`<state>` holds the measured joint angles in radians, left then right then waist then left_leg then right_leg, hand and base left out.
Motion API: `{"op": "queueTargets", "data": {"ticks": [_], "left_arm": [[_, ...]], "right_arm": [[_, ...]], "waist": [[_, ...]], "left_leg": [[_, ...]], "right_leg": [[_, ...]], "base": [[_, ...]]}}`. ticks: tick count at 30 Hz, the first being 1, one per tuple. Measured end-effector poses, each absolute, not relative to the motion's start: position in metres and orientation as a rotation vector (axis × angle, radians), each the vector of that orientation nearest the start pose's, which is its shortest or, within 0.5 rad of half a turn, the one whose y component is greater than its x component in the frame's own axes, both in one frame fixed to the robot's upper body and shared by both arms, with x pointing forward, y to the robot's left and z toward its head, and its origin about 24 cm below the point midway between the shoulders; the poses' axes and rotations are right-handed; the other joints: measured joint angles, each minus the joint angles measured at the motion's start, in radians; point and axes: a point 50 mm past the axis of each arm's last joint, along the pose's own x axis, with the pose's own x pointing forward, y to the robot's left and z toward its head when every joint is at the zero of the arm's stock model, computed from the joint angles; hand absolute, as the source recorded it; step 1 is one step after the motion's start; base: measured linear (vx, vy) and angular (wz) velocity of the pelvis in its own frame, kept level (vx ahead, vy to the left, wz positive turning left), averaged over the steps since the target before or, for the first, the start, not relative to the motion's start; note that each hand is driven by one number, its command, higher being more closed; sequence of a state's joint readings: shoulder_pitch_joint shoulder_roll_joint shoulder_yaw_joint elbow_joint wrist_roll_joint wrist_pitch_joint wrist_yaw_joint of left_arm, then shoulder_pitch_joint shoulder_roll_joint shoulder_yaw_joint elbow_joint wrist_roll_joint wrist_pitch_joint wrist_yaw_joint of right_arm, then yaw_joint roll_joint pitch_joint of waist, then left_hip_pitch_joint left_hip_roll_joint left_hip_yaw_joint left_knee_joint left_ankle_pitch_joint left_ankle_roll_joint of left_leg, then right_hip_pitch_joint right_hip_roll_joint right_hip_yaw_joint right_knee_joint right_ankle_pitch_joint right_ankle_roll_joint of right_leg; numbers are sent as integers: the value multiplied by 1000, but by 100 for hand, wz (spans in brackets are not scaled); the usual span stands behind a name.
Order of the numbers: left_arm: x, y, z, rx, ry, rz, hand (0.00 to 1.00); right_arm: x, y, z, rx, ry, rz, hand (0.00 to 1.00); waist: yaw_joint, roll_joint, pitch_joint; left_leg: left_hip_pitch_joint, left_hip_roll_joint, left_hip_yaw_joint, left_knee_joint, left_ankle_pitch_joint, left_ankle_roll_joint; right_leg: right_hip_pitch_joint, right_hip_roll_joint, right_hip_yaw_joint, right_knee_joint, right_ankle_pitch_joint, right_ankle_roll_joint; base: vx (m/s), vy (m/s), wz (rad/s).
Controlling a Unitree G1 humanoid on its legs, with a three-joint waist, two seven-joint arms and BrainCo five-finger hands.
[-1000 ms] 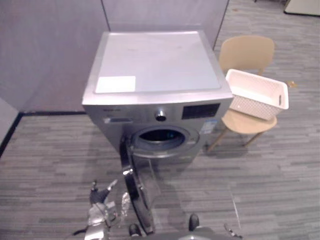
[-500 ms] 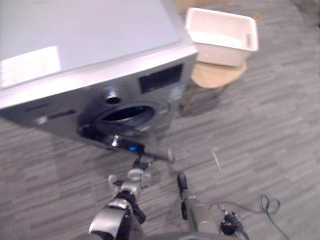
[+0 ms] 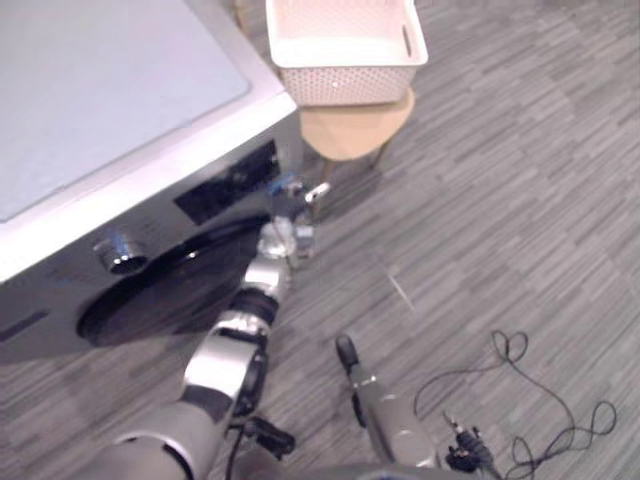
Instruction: Pick up the laundry basket with both hands and put the clothes into the washing machine.
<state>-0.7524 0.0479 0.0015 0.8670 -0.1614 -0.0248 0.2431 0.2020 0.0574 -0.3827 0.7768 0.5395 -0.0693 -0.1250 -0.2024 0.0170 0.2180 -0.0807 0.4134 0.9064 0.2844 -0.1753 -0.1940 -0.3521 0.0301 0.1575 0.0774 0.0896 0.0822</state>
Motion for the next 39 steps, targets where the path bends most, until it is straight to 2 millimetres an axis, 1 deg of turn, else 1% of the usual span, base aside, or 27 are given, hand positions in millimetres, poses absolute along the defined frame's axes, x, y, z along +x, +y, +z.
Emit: {"op": "queueTargets", "data": {"ticks": [1, 2, 3, 4, 5, 6, 7, 8, 9, 10, 11, 13, 14, 15, 16, 17, 18, 19, 20, 21, 22, 23, 27, 30, 32, 34, 39], "left_arm": [[372, 124, 62, -40, 151, 122, 0], [363, 124, 49, -46, 157, 110, 0], [358, 123, 42, -56, 173, 116, 0], [346, 118, 26, -56, 203, 103, 0], [331, 116, 6, -48, 260, 104, 0], [322, 118, -6, -44, 298, 112, 0], [299, 126, -36, -20, 406, 139, 0], [267, 134, -70, 11, 540, 157, 0], [249, 140, -85, 31, 607, 165, 0], [216, 150, -109, 73, 725, 179, 0], [187, 159, -127, 117, 821, 171, 0], [152, 169, -143, 133, 925, 166, 0], [125, 174, -153, 119, 1012, 177, 0], [113, 176, -158, 108, 1050, 185, 0], [96, 178, -163, 89, 1108, 203, 0], [89, 183, -164, 53, 1125, 246, 0], [89, 185, -164, 48, 1127, 250, 0], [88, 188, -164, 50, 1129, 246, 0], [87, 190, -165, 53, 1134, 246, 0], [84, 191, -166, 53, 1147, 252, 0], [83, 191, -166, 51, 1152, 254, 0], [83, 191, -166, 50, 1158, 253, 0], [81, 190, -168, 48, 1177, 251, 0], [86, 190, -167, 72, 1169, 226, 0], [88, 190, -166, 100, 1166, 200, 0], [91, 190, -166, 106, 1163, 192, 0], [103, 190, -164, 111, 1139, 185, 0]], "right_arm": [[86, -209, -145, 610, 817, -806, 0], [87, -207, -146, 611, 821, -799, 0], [87, -207, -146, 611, 822, -797, 0], [86, -205, -148, 615, 834, -794, 0], [83, -206, -149, 621, 839, -799, 0], [82, -207, -149, 621, 841, -805, 0], [78, -209, -151, 621, 853, -813, 0], [73, -212, -153, 625, 869, -841, 0], [70, -214, -155, 620, 884, -851, 0], [64, -218, -158, 600, 921, -859, 0], [57, -222, -161, 592, 956, -880, 0], [51, -227, -163, 573, 993, -889, 0], [49, -230, -164, 568, 1009, -886, 0], [49, -231, -164, 564, 1013, -882, 0], [53, -232, -164, 560, 1019, -871, 0], [56, -232, -164, 566, 1017, -871, 0], [58, -230, -164, 574, 1021, -870, 0], [58, -226, -166, 576, 1044, -856, 0], [59, -224, -167, 575, 1055, -847, 0], [57, -222, -168, 571, 1077, -838, 0], [56, -222, -169, 570, 1085, -839, 0], [52, -221, -170, 561, 1104, -836, 0], [47, -220, -171, 533, 1142, -814, 0], [34, -220, -172, 537, 1184, -827, 0], [29, -219, -173, 542, 1199, -831, 0], [28, -218, -174, 553, 1208, -830, 0], [31, -219, -173, 570, 1199, -840, 0]], "waist": [[3, 3, 0], [7, 5, -1], [10, 6, -1], [24, 9, -5], [29, 16, -14], [30, 21, -20], [31, 26, -30], [31, 37, -50], [32, 47, -62], [40, 66, -75], [59, 74, -80], [82, 87, -90], [95, 92, -95], [104, 93, -99], [113, 89, -109], [115, 86, -113], [120, 76, -118], [131, 55, -131], [133, 45, -137], [133, 31, -151], [132, 27, -155], [132, 17, -166], [130, 13, -173], [131, 7, -180], [131, 5, -182], [131, 1, -186], [130, -12, -184]], "left_leg": [[9, -3, -1, -7, 3, 4], [18, -13, -6, -14, 13, 14], [22, -18, -10, -19, 20, 17], [27, -26, -27, -31, 30, 21], [31, -36, -48, -43, 39, 28], [38, -39, -62, -48, 40, 29], [58, -58, -91, -67, 48, 25], [68, -80, -126, -90, 62, 21], [68, -89, -145, -105, 70, 21], [69, -109, -184, -132, 90, 22], [78, -128, -222, -157, 113, 28], [87, -143, -267, -184, 131, 35], [96, -157, -307, -206, 138, 44], [98, -162, -322, -215, 138, 44], [94, -174, -347, -229, 139, 45], [90, -184, -373, -242, 141, 47], [89, -195, -393, -251, 147, 57], [88, -208, -406, -252, 152, 64], [89, -214, -414, -252, 154, 67], [91, -224, -431, -257, 161, 76], [96, -229, -438, -268, 167, 79], [104, -242, -446, -297, 181, 78], [133, -279, -496, -378, 208, 82], [131, -288, -523, -378, 213, 83], [139, -288, -526, -378, 218, 90], [145, -288, -528, -378, 220, 93], [145, -288, -550, -377, 220, 93]], "right_leg": [[7, -2, -9, 4, 0, 0], [21, -12, -26, 9, -1, -1], [31, -18, -36, 9, -1, -1], [47, -26, -57, 10, -3, -3], [68, -38, -84, 11, -15, -13], [79, -43, -100, 11, -24, -13], [110, -61, -124, 15, -56, -25], [129, -76, -144, 20, -82, -22], [135, -82, -158, 21, -88, -20], [152, -94, -187, 21, -95, -16], [176, -106, -213, 20, -99, -15], [204, -114, -247, 17, -100, -15], [236, -121, -277, 8, -101, -13], [243, -124, -287, 5, -101, -13], [247, -133, -299, 4, -101, -13], [252, -140, -312, 2, -102, -12], [262, -148, -322, -5, -101, -12], [274, -159, -323, -18, -103, -9], [282, -165, -324, -25, -106, -5], [292, -175, -333, -30, -106, 11], [296, -177, -341, -30, -107, 11], [293, -183, -347, -32, -110, 14], [296, -191, -345, -37, -110, 25], [301, -195, -345, -37, -106, 29], [315, -194, -346, -37, -100, 25], [316, -193, -345, -37, -97, 30], [331, -191, -352, -37, -101, 24]], "base": [[-13, 44, 36], [-4, 38, 36], [-22, 40, 51], [-28, 24, 65], [-22, 17, 67], [17, 15, 77], [41, 10, 73], [39, 7, 73], [24, -1, 76], [14, 2, 79], [4, 1, 81], [-29, 6, 77], [-64, 36, 77], [-69, 48, 72], [-102, 71, 51], [-126, 74, 59], [-169, 84, 50], [-149, 58, 36], [-155, 39, 31], [-155, 21, 27], [-200, 31, 31], [-192, 38, 20], [-104, 39, 9], [-10, 16, 9], [46, -8, 1], [59, -15, -1], [67, -19, 7]]}}
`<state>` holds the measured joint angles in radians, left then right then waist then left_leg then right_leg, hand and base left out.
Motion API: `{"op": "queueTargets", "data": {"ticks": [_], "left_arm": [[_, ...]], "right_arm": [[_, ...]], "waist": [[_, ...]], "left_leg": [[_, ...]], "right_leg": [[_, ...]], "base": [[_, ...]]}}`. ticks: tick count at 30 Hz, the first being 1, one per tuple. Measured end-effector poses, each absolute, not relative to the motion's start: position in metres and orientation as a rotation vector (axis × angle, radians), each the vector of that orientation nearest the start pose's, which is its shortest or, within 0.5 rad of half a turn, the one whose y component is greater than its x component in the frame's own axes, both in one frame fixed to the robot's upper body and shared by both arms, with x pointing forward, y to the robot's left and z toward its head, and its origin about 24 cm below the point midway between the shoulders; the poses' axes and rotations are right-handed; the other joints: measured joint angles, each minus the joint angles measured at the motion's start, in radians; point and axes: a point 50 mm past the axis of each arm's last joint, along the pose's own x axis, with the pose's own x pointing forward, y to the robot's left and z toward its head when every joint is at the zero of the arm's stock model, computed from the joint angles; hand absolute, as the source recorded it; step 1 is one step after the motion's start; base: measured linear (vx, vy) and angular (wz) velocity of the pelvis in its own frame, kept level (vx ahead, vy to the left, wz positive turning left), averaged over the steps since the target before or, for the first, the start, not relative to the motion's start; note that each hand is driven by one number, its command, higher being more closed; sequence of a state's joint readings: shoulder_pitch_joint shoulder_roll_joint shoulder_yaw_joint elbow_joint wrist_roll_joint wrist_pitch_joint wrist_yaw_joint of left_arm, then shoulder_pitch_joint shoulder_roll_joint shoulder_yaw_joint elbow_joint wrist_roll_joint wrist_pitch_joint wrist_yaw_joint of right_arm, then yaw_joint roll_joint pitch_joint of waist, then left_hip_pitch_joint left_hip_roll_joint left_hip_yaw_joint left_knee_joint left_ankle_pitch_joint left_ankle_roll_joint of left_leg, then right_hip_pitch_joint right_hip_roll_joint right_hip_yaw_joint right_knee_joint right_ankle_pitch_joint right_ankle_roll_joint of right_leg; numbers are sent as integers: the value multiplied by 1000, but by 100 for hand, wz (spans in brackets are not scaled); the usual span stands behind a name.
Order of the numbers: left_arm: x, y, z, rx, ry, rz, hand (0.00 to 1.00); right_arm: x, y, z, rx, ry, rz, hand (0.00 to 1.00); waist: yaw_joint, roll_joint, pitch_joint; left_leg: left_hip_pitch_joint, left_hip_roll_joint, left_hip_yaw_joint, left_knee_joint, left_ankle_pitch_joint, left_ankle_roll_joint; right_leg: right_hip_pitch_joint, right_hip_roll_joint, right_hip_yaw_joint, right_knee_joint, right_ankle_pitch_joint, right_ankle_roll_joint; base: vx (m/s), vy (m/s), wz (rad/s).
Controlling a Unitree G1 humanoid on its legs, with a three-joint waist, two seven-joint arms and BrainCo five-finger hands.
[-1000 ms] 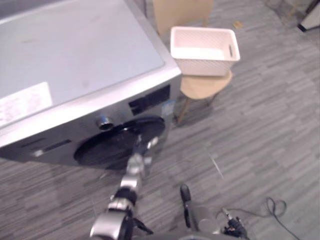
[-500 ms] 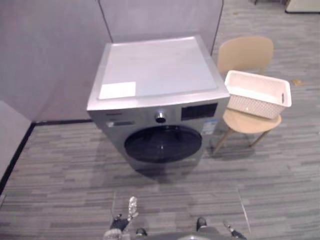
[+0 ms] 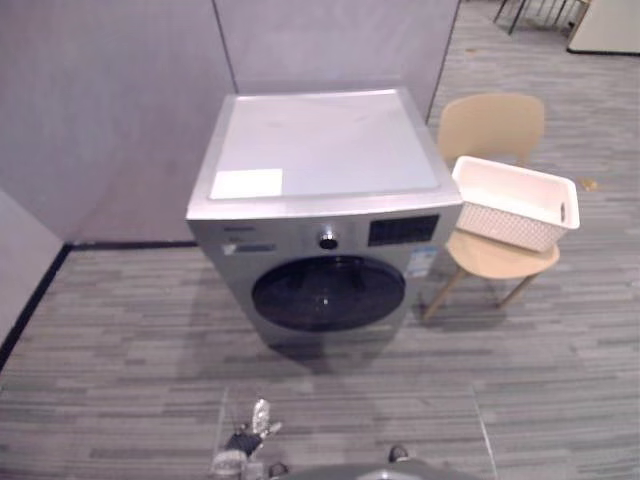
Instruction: Pick up the laundry basket with both hands and put the clothes into the washing machine.
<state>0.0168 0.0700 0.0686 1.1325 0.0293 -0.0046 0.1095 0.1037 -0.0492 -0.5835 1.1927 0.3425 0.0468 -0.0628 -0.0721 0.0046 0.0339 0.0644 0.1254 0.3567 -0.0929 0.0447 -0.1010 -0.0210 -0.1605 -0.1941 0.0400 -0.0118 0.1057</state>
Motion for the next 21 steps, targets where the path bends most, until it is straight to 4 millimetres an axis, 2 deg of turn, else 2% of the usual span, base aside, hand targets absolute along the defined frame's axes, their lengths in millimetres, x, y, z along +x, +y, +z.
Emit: {"op": "queueTargets", "data": {"ticks": [3, 4, 6, 8, 10, 12, 14, 16, 18, 21], "left_arm": [[100, 193, -164, 115, 1146, 193, 0], [99, 197, -164, 118, 1148, 202, 0], [98, 197, -164, 84, 1146, 229, 0], [101, 198, -162, 64, 1129, 246, 0], [104, 194, -162, 6, 1112, 278, 0], [102, 189, -162, -32, 1112, 294, 0], [102, 191, -162, -57, 1107, 320, 0], [101, 194, -162, -96, 1103, 363, 0], [98, 196, -163, -105, 1112, 380, 0], [99, 194, -163, -95, 1117, 370, 0]], "right_arm": [[36, -219, -173, 572, 1192, -832, 0], [35, -217, -174, 575, 1201, -827, 0], [36, -220, -173, 554, 1206, -823, 0], [37, -223, -173, 561, 1194, -843, 0], [40, -224, -172, 558, 1178, -841, 0], [46, -230, -170, 552, 1155, -845, 0], [60, -227, -169, 565, 1127, -822, 0], [73, -223, -168, 576, 1107, -800, 0], [85, -221, -166, 571, 1094, -777, 0], [94, -222, -164, 501, 1094, -712, 0]], "waist": [[1, 0, 5], [3, -7, 20], [6, -2, 51], [8, 4, 69], [30, 18, 91], [41, 39, 92], [48, 35, 95], [67, 33, 94], [63, 22, 98], [61, 12, 92]], "left_leg": [[-1, 7, -4, 25, -13, 5], [-38, 29, -17, 145, -75, 6], [-145, 82, -59, 402, -171, 19], [-197, 103, -68, 513, -184, 30], [-229, 110, -64, 565, -197, 33], [-225, 100, -44, 511, -221, 32], [-211, 68, -24, 430, -197, 42], [-209, 46, -4, 396, -187, 51], [-204, 24, -1, 394, -202, 73], [-187, -40, 10, 386, -243, 98]], "right_leg": [[-1, 1, 2, 29, -23, -13], [0, 0, 2, 72, -59, -33], [1, 3, -8, 148, -115, -24], [5, 0, -34, 185, -138, -23], [6, -12, -62, 221, -155, -16], [-2, -18, -80, 221, -155, -9], [-7, -31, -64, 190, -142, 5], [6, -31, -43, 116, -103, 21], [19, -51, -44, 93, -104, 39], [26, -116, -41, 107, -130, 79]], "base": [[4, -7, 3], [2, -30, 18], [-84, -49, 32], [-81, -24, 50], [-67, 27, 51], [-41, 77, 34], [-8, 45, 20], [34, 62, -7], [93, 105, 4], [168, 157, 8]]}}
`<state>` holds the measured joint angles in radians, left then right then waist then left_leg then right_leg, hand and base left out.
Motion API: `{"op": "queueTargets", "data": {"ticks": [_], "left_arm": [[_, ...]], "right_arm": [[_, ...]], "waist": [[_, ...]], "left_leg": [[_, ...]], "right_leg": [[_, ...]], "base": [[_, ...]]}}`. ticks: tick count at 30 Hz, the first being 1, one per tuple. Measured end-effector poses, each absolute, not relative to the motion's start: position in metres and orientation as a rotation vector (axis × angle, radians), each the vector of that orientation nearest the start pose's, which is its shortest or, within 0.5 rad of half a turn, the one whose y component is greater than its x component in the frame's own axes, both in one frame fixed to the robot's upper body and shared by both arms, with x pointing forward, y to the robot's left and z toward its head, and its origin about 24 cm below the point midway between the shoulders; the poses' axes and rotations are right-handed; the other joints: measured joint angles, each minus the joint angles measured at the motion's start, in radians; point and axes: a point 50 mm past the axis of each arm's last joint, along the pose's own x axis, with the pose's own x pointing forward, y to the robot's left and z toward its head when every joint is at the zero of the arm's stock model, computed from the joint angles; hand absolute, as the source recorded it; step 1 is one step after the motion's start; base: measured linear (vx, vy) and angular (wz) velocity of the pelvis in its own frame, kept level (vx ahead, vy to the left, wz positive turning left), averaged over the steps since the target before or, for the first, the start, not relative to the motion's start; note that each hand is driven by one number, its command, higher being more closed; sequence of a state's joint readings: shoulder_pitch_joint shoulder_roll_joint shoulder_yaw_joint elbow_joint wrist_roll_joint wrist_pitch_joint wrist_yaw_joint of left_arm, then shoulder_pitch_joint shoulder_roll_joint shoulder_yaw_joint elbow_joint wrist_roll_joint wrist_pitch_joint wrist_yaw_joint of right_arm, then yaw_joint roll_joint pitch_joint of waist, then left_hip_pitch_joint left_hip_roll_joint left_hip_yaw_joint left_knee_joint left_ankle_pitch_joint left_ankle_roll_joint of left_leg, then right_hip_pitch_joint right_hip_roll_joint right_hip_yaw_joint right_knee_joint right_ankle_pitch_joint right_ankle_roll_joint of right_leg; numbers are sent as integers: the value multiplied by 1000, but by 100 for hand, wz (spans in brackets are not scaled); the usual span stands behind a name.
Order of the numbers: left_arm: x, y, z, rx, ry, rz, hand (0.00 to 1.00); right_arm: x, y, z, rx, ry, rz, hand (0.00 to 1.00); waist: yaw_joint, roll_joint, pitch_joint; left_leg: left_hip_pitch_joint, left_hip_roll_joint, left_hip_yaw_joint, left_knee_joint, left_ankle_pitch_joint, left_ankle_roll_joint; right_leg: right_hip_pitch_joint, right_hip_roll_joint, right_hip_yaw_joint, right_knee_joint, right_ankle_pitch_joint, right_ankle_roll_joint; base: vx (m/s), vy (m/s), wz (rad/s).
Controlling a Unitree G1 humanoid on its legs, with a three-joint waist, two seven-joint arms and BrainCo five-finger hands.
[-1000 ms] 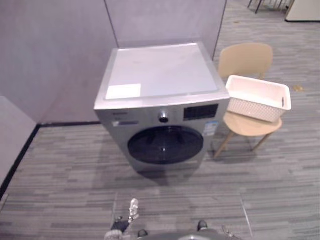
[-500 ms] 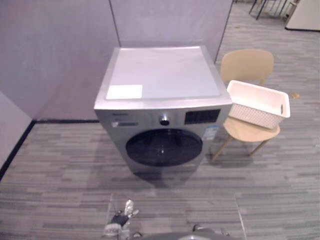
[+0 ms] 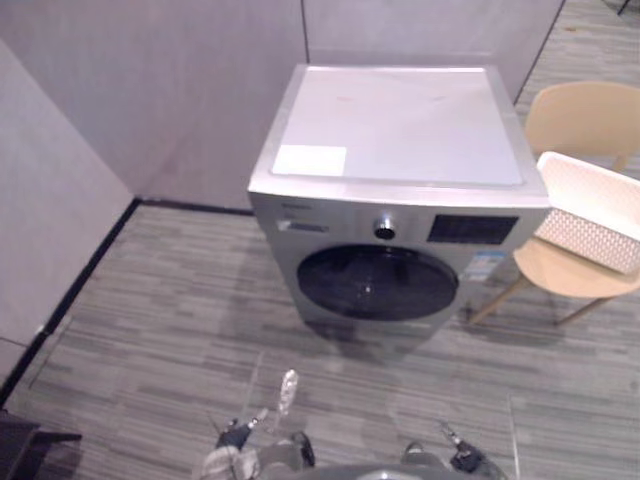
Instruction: Pick up the laundry basket with both hands and put the clothes into the washing machine.
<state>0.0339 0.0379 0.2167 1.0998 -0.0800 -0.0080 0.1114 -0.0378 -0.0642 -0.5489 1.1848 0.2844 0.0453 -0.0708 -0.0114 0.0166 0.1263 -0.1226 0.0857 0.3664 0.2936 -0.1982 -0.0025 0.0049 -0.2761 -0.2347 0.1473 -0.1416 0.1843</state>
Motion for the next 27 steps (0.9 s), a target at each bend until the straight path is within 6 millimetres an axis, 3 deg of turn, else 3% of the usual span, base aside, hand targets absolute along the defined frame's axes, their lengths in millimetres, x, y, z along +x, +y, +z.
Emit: {"op": "queueTargets", "data": {"ticks": [2, 3, 5, 6, 7, 8, 9, 11, 13, 14, 15, 16, 17, 19, 21, 27], "left_arm": [[105, 190, -162, -59, 1113, 319, 0], [105, 187, -163, -51, 1117, 302, 0], [107, 183, -162, -7, 1116, 247, 0], [112, 183, -161, 18, 1105, 220, 0], [116, 185, -160, 35, 1095, 213, 0], [119, 187, -159, 47, 1089, 210, 0], [122, 188, -158, 55, 1081, 206, 0], [127, 183, -157, 48, 1067, 191, 0], [130, 167, -157, 15, 1059, 171, 0], [129, 166, -157, -1, 1059, 179, 0], [127, 165, -157, -7, 1060, 185, 0], [125, 159, -159, -5, 1073, 168, 0], [125, 149, -159, -15, 1071, 142, 0], [128, 148, -158, 18, 1062, 119, 0], [128, 148, -158, 32, 1062, 112, 0], [113, 171, -161, 84, 1098, 155, 0]], "right_arm": [[95, -230, -162, 468, 1090, -706, 0], [94, -233, -161, 460, 1089, -710, 0], [89, -235, -162, 447, 1099, -718, 0], [86, -231, -163, 439, 1116, -703, 0], [81, -224, -166, 442, 1137, -689, 0], [80, -222, -166, 448, 1139, -686, 0], [78, -219, -167, 454, 1144, -687, 0], [74, -221, -167, 450, 1137, -697, 0], [63, -225, -166, 441, 1133, -723, 0], [58, -224, -167, 440, 1142, -732, 0], [50, -221, -168, 443, 1156, -741, 0], [41, -216, -170, 452, 1181, -750, 0], [44, -220, -169, 453, 1164, -764, 0], [48, -218, -170, 509, 1172, -810, 0], [45, -219, -170, 516, 1179, -818, 0], [42, -218, -172, 506, 1222, -805, 0]], "waist": [[-1, 1, -7], [-4, 0, -7], [-24, 1, -10], [-42, 3, -9], [-55, -11, -4], [-57, -22, -4], [-61, -29, -4], [-63, -32, -2], [-69, -15, 10], [-70, -16, 9], [-70, -38, 4], [-76, -28, 24], [-79, 7, 19], [-62, 17, 16], [-65, 26, 10], [-62, 19, -18]], "left_leg": [[36, -66, -13, -26, -32, 28], [50, -77, -20, -38, -35, 32], [129, -119, -82, -76, -32, 42], [173, -125, -127, -90, -35, 48], [203, -121, -176, -103, -35, 49], [218, -117, -200, -111, -35, 49], [238, -108, -242, -122, -35, 49], [255, -95, -304, -121, -35, 48], [292, -62, -382, -106, -39, 40], [294, -54, -394, -88, -48, 25], [290, -48, -398, -54, -74, -24], [295, -22, -403, -15, -132, -80], [269, 23, -392, -6, -133, -87], [260, 37, -392, -64, -87, -101], [265, 38, -395, -114, -44, -104], [283, 76, -397, -192, -34, -113]], "right_leg": [[-5, -79, -2, 98, -4, 18], [-34, -95, 9, 172, -3, 17], [-149, -144, 84, 518, 64, -69], [-217, -139, 144, 708, 90, -74], [-278, -79, 198, 869, 20, -70], [-304, -36, 223, 919, -12, -79], [-350, 42, 261, 957, -53, -92], [-402, 130, 284, 931, -91, -102], [-423, 203, 312, 724, -115, -102], [-410, 211, 333, 629, -107, -102], [-360, 202, 373, 427, -38, -102], [-310, 195, 358, 321, 57, -73], [-287, 209, 312, 305, 52, -85], [-284, 209, 269, 301, 34, -102], [-276, 200, 247, 280, 33, -103], [-237, 227, 208, 186, 61, -113]], "base": [[287, 211, 25], [352, 266, 49], [338, 212, 82], [370, 74, 118], [367, 22, 114], [404, -108, 112], [344, -136, 98], [299, -177, 103], [348, -263, 139], [386, -291, 143], [385, -337, 156], [416, -405, 181], [302, -330, 139], [205, -287, 82], [92, -170, 54], [-28, -26, 16]]}}
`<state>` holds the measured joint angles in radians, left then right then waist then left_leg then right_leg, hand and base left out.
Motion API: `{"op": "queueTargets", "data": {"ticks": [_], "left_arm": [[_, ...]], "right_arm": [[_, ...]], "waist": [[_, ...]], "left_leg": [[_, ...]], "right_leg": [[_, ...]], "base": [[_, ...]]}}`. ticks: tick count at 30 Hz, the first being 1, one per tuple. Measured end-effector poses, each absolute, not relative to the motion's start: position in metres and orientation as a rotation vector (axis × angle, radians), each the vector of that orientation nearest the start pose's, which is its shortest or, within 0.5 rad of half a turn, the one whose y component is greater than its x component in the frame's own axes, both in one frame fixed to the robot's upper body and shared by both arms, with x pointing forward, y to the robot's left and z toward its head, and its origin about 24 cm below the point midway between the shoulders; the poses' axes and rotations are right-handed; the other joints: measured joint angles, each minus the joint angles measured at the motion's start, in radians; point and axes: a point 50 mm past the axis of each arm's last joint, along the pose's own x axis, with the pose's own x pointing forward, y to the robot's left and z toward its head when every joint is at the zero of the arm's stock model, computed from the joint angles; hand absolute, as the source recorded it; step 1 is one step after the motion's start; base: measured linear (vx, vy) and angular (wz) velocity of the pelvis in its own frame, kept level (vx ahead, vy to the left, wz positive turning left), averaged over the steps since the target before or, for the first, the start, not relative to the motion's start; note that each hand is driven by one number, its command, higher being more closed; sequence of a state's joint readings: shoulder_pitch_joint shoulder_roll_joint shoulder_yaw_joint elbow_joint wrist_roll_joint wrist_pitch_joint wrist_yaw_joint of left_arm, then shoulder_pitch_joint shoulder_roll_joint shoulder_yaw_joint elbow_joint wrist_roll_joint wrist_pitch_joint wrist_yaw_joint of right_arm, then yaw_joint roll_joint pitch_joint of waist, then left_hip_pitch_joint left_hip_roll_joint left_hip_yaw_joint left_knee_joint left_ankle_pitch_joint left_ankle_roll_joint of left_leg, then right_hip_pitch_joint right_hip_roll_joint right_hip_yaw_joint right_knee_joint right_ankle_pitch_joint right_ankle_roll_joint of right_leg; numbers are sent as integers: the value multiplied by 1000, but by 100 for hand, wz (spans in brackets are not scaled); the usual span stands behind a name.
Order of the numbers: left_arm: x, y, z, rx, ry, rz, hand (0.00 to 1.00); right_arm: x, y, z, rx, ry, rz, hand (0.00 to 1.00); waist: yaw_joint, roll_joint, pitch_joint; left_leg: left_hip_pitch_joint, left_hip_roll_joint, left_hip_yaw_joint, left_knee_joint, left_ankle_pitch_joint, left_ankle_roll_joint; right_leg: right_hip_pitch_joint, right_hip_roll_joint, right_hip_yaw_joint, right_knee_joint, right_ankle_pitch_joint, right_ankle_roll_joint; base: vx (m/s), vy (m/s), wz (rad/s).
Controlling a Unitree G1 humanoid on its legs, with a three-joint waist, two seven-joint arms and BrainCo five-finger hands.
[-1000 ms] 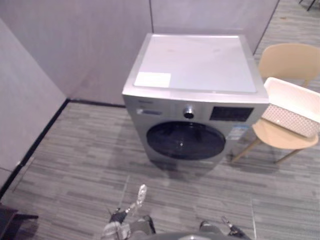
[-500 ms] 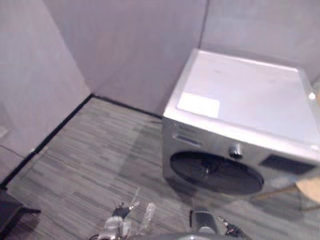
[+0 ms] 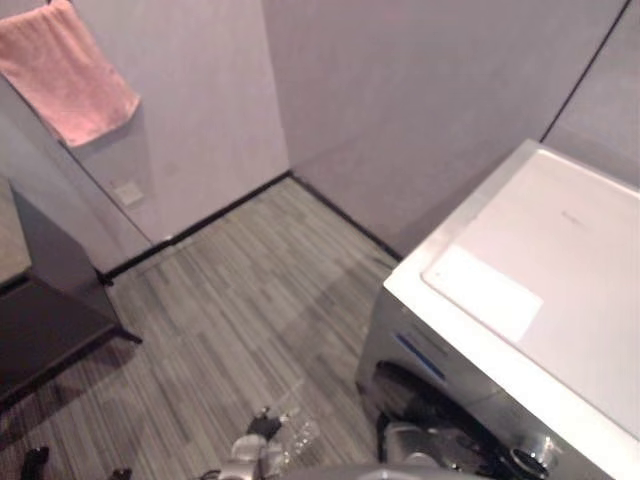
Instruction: Pick up the laundry basket with both hands and put the clothes into the washing machine.
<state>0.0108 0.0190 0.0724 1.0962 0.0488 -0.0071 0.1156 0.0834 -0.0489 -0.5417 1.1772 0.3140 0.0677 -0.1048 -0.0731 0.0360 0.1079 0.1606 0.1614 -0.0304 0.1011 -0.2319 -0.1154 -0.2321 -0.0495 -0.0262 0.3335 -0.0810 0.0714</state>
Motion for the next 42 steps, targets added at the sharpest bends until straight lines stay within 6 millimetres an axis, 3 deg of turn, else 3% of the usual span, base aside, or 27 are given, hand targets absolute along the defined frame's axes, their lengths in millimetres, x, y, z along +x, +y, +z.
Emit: {"op": "queueTargets", "data": {"ticks": [3, 7, 8, 11, 13, 16, 27, 29, 31, 35, 37, 38, 40, 42], "left_arm": [[104, 183, -163, 104, 1120, 187, 0], [98, 190, -163, 121, 1129, 211, 0], [99, 190, -163, 144, 1126, 190, 0], [99, 190, -163, 157, 1127, 178, 0], [100, 188, -163, 168, 1123, 160, 0], [104, 192, -161, 181, 1109, 178, 0], [107, 193, -160, 241, 1107, 129, 0], [108, 192, -160, 258, 1103, 109, 0], [108, 192, -160, 268, 1102, 100, 0], [112, 197, -158, 313, 1088, 57, 0], [112, 204, -157, 339, 1089, 55, 0], [117, 205, -156, 359, 1076, 43, 0], [118, 210, -154, 383, 1075, 43, 0], [122, 210, -153, 402, 1068, 33, 0]], "right_arm": [[43, -216, -173, 511, 1224, -798, 0], [32, -211, -175, 541, 1262, -826, 0], [21, -209, -177, 566, 1293, -862, 0], [2, -209, -177, 619, 1324, -930, 0], [-2, -211, -177, 612, 1331, -933, 0], [-6, -209, -177, 569, 1356, -896, 0], [47, -209, -173, 422, 1224, -701, 0], [52, -209, -172, 417, 1214, -692, 0], [58, -209, -172, 416, 1201, -680, 0], [58, -204, -173, 419, 1210, -663, 0], [58, -199, -174, 433, 1220, -655, 0], [52, -195, -175, 450, 1237, -655, 0], [42, -190, -177, 484, 1272, -676, 0], [38, -190, -177, 498, 1275, -691, 0]], "waist": [[1, -10, -8], [-4, -25, -11], [-5, -29, -10], [-6, -25, -11], [-11, -17, -13], [-2, -22, -14], [0, -55, -25], [1, -56, -25], [0, -57, -25], [-12, -109, -9], [-26, -125, -5], [-29, -145, -2], [-28, -150, -1], [-44, -153, -2]], "left_leg": [[-21, 8, 0, 11, 1, -4], [-110, -4, 56, 170, 30, -41], [-133, 3, 119, 202, 56, -33], [-154, 6, 167, 156, 98, -11], [-168, -4, 144, 114, 117, 5], [-168, -26, 105, 33, 153, 2], [-165, -65, 188, -70, 153, 6], [-163, -75, 201, -75, 157, 25], [-163, -81, 215, -82, 155, 38], [-164, -136, 164, -59, 152, 59], [-164, -147, 131, -46, 158, 67], [-165, -151, 112, -34, 159, 66], [-167, -142, 87, -23, 155, 56], [-184, -134, 70, -7, 143, 55]], "right_leg": [[1, 8, -8, -22, 17, -6], [57, -39, -81, -42, 13, -7], [94, -60, -133, -54, 6, -10], [137, -78, -215, -92, 2, -9], [138, -73, -221, -107, 7, -1], [140, -71, -203, -131, 40, 11], [129, -47, -18, -349, 76, 46], [119, -49, 4, -349, 79, 53], [101, -58, 7, -324, 56, 86], [51, -112, 2, -139, 0, 153], [56, -112, 36, -82, -10, 160], [71, -101, 61, -70, -6, 160], [100, -85, 46, -101, -3, 155], [118, -79, 22, -147, 15, 128]], "base": [[-45, -6, 4], [-59, -32, 67], [-49, -54, 90], [-102, -72, 115], [-117, -37, 105], [-143, 18, 58], [-70, 68, -32], [18, 71, -26], [55, 74, -16], [72, 81, 45], [133, 5, 79], [169, -40, 74], [194, -42, 40], [206, -34, 22]]}}
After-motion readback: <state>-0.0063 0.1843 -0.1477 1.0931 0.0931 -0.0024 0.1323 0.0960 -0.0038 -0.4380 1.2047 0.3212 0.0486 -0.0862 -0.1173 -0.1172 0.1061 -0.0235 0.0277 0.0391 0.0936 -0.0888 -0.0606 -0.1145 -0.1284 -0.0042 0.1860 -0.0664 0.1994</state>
